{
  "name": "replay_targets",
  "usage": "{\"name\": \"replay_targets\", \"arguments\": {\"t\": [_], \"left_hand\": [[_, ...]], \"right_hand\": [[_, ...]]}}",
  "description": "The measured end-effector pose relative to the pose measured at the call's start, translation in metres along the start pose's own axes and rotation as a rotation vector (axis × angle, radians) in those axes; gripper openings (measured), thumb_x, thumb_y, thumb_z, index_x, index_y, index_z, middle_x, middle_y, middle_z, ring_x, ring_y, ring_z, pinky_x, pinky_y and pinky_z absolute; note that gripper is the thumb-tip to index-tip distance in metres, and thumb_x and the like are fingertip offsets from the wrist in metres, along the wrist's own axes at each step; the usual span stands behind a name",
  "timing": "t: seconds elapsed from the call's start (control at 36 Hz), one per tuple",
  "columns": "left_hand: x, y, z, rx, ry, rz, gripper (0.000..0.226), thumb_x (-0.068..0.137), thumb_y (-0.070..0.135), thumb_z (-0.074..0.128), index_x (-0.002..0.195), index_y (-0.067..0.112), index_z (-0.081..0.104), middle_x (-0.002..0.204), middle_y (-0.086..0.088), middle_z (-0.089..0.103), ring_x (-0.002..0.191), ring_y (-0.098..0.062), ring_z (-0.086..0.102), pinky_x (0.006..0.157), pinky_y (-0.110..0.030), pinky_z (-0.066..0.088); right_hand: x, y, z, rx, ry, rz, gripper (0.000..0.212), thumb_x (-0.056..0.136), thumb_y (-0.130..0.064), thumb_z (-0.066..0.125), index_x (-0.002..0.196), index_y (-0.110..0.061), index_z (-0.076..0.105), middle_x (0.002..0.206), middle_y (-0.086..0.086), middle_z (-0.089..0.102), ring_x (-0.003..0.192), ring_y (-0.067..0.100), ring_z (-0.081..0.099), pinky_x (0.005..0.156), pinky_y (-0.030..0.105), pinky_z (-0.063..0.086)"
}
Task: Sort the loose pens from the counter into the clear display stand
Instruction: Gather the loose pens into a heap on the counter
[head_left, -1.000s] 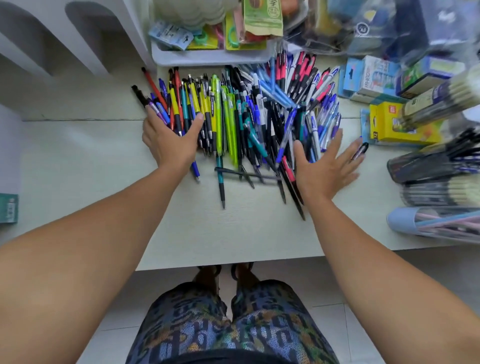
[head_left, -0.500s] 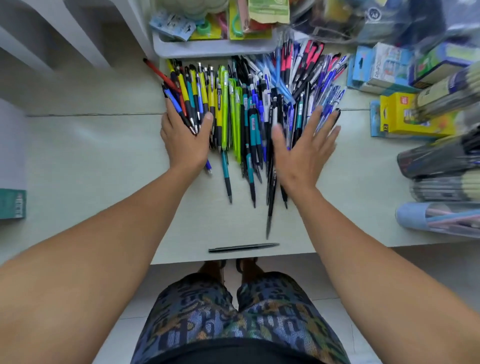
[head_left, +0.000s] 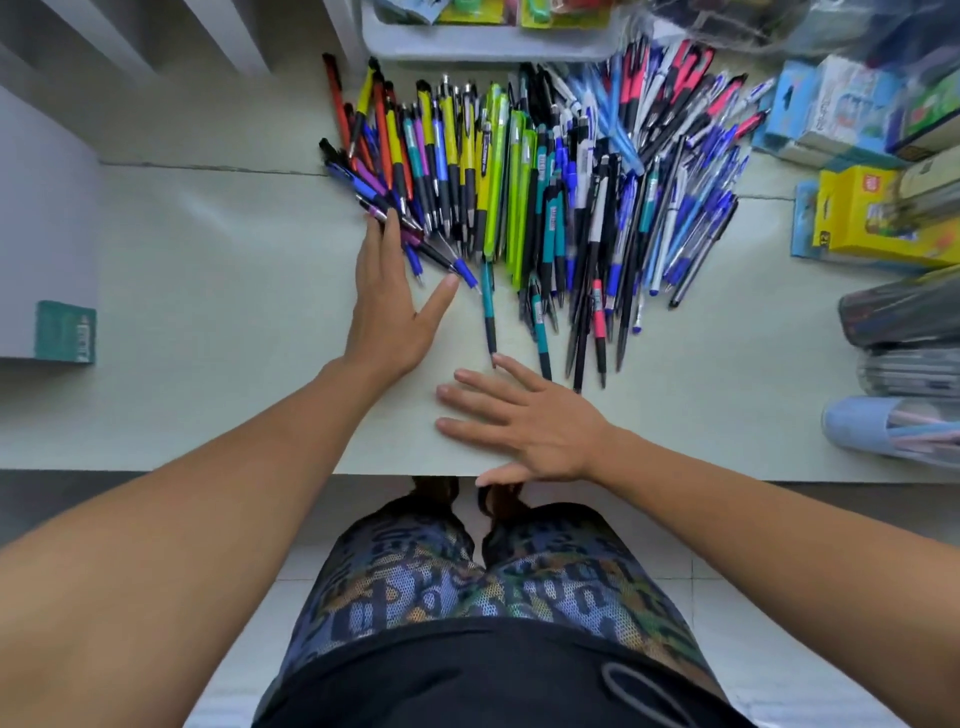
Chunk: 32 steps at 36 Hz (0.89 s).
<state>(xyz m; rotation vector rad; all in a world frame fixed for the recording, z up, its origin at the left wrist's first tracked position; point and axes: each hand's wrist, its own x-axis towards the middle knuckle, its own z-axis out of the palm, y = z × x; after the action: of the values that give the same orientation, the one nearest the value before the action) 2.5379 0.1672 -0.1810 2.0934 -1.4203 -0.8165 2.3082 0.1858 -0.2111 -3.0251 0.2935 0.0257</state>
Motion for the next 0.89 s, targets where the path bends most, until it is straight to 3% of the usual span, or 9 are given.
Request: {"name": "replay_targets", "arguments": {"t": [0.11,0.28,0.39,0.44,0.5,0.56,0.64,0.78,0.89], "left_hand": [[-0.003,-0.001,0.002,0.0,0.009,0.003,0.086,0.1,0.053,0.051,0.162,0.018,0.003,0.17,-0.007,0.001,0.156,-0.021,0.002,0.12,-0.032,0.007],[-0.005,0.003,0.003,-0.044,0.202,-0.052,0.079,0.093,0.048,0.063,0.155,0.011,0.028,0.149,-0.008,0.04,0.136,-0.023,0.037,0.111,-0.028,0.031],[0.013,0.015,-0.003,-0.344,0.189,-0.248,0.08,0.095,0.041,0.063,0.158,0.017,0.02,0.152,-0.004,0.044,0.133,-0.02,0.046,0.113,-0.039,0.04],[0.022,0.027,-0.005,-0.493,0.151,-0.334,0.072,0.1,0.031,0.059,0.158,0.016,0.02,0.141,-0.001,0.055,0.114,-0.009,0.058,0.098,-0.024,0.05],[0.028,0.033,-0.003,-0.482,0.107,-0.349,0.065,0.103,0.025,0.054,0.158,0.019,0.022,0.132,0.004,0.06,0.102,-0.003,0.06,0.081,-0.01,0.046],[0.029,0.034,-0.001,-0.461,0.059,-0.343,0.062,0.103,0.025,0.052,0.158,0.021,0.024,0.132,0.005,0.06,0.108,-0.008,0.061,0.083,-0.014,0.042],[0.026,0.029,-0.009,-0.407,-0.028,-0.325,0.059,0.103,0.024,0.048,0.158,0.025,0.027,0.124,0.011,0.059,0.102,-0.005,0.057,0.071,-0.009,0.04],[0.003,0.019,-0.017,-0.355,-0.119,-0.245,0.063,0.097,0.027,0.051,0.156,0.027,0.031,0.153,0.005,0.047,0.141,-0.017,0.042,0.11,-0.031,0.036],[-0.033,0.006,-0.011,-0.318,-0.107,-0.262,0.066,0.104,0.024,0.051,0.161,0.019,0.017,0.165,-0.005,0.026,0.151,-0.017,0.025,0.115,-0.026,0.024]], "right_hand": [[0.006,0.016,0.0,-0.01,0.118,0.143,0.07,0.102,-0.062,0.045,0.157,-0.021,0.037,0.165,0.009,0.029,0.154,0.03,0.023,0.125,0.053,0.019],[0.012,0.043,-0.015,-0.073,0.378,0.375,0.057,0.099,-0.052,0.059,0.141,-0.014,0.058,0.156,0.011,0.045,0.146,0.032,0.04,0.118,0.059,0.03],[0.008,0.053,-0.026,-0.062,0.207,0.874,0.091,0.09,-0.076,0.046,0.161,-0.026,0.021,0.17,0.008,0.011,0.156,0.036,0.008,0.121,0.066,0.002],[0.01,0.052,-0.025,0.059,0.149,1.118,0.105,0.085,-0.085,0.037,0.163,-0.023,0.004,0.17,0.011,-0.004,0.156,0.038,-0.005,0.122,0.063,-0.003],[0.017,0.052,-0.025,0.177,0.134,1.205,0.108,0.087,-0.085,0.033,0.163,-0.017,-0.002,0.17,0.013,-0.009,0.154,0.041,-0.011,0.123,0.062,0.0],[0.025,0.051,-0.026,0.227,0.112,1.213,0.106,0.09,-0.081,0.034,0.162,-0.013,-0.004,0.169,0.014,-0.011,0.153,0.044,-0.014,0.123,0.061,-0.003],[0.035,0.052,-0.03,0.266,0.095,1.22,0.103,0.093,-0.077,0.035,0.162,-0.012,-0.004,0.169,0.014,-0.013,0.153,0.044,-0.014,0.122,0.063,-0.004],[0.036,0.053,-0.041,0.35,0.078,1.218,0.102,0.094,-0.074,0.041,0.162,-0.015,-0.006,0.169,0.005,-0.018,0.154,0.038,-0.015,0.12,0.064,-0.003],[0.034,0.026,-0.05,0.37,0.195,1.299,0.101,0.096,-0.064,0.051,0.162,-0.012,-0.005,0.17,0.008,-0.013,0.155,0.038,-0.009,0.124,0.059,0.004]]}}
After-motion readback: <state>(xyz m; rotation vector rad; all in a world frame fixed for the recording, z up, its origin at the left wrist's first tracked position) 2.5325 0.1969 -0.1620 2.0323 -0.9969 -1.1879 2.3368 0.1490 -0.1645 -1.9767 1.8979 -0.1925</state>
